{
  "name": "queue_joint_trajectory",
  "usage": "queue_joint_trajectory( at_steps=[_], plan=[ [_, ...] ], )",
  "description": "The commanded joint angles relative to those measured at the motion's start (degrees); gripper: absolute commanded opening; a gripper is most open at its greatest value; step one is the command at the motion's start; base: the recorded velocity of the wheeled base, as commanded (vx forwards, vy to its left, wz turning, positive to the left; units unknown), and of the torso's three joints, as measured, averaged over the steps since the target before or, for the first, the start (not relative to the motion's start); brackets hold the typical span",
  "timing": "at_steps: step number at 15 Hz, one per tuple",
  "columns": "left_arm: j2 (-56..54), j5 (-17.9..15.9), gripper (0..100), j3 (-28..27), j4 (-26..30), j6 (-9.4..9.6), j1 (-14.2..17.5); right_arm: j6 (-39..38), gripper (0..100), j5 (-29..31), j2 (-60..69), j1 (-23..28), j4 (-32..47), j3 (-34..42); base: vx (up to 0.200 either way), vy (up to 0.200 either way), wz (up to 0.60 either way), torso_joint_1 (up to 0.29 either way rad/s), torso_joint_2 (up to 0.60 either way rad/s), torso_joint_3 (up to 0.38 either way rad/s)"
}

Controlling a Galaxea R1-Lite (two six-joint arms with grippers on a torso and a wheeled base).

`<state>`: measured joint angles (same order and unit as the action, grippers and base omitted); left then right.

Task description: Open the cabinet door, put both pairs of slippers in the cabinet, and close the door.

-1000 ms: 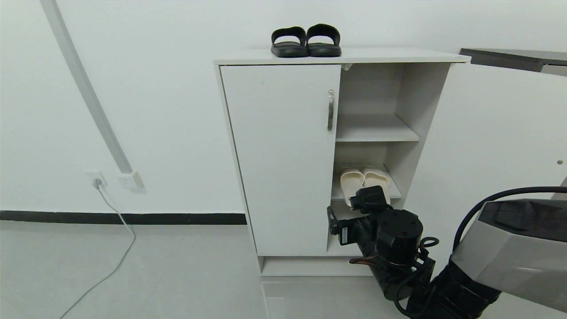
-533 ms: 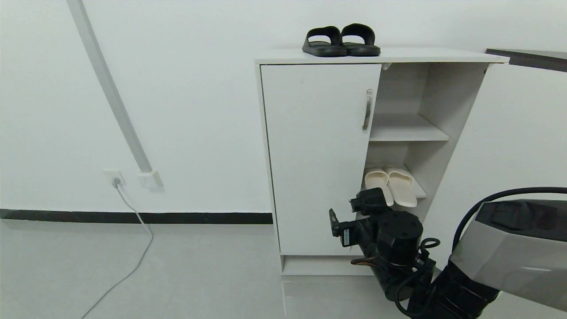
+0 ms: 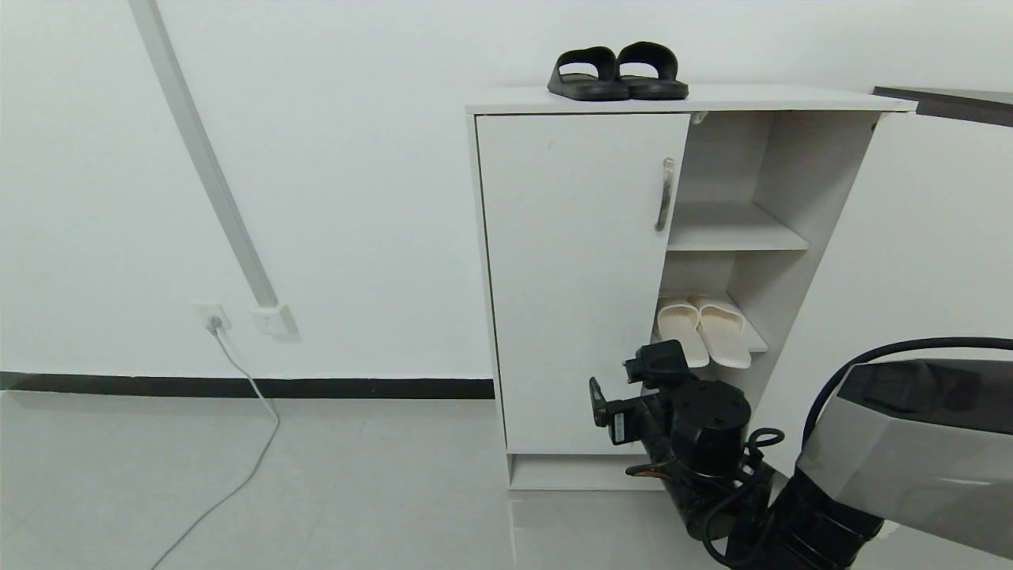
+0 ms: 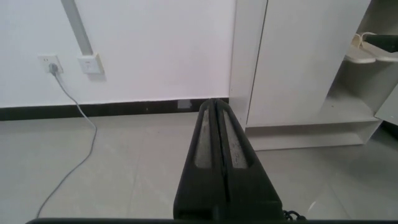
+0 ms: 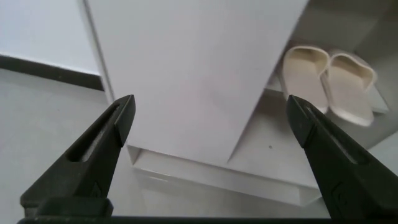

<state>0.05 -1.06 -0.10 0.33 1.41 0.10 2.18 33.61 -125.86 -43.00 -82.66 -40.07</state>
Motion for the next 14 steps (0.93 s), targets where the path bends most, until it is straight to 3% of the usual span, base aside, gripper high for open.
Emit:
queue_joint_trajectory(
  at_steps=[1, 5, 8, 14],
  plan=[
    [0.04, 0.01, 0, 0.01, 0.02, -0.01, -0.01, 0.10, 100, -0.04, -0.36, -0.16, 0.05, -0.18, 0.000, 0.000, 0.00, 0.000, 0.00, 0.000],
    [0.04, 0.01, 0, 0.01, 0.02, -0.01, -0.01, 0.10, 100, -0.04, -0.36, 0.19, -0.04, -0.18, 0.000, 0.000, 0.00, 0.001, -0.04, -0.051],
    [0.04, 0.01, 0, 0.01, 0.02, -0.01, -0.01, 0.02, 100, -0.04, -0.79, 0.19, -1.36, 1.22, 0.000, 0.000, 0.00, 0.017, -0.22, -0.326],
    [0.04, 0.01, 0, 0.01, 0.02, -0.01, -0.01, 0.28, 100, -0.04, -0.97, 0.19, -1.89, 1.40, 0.000, 0.000, 0.00, 0.088, -0.50, -0.354]
  ],
)
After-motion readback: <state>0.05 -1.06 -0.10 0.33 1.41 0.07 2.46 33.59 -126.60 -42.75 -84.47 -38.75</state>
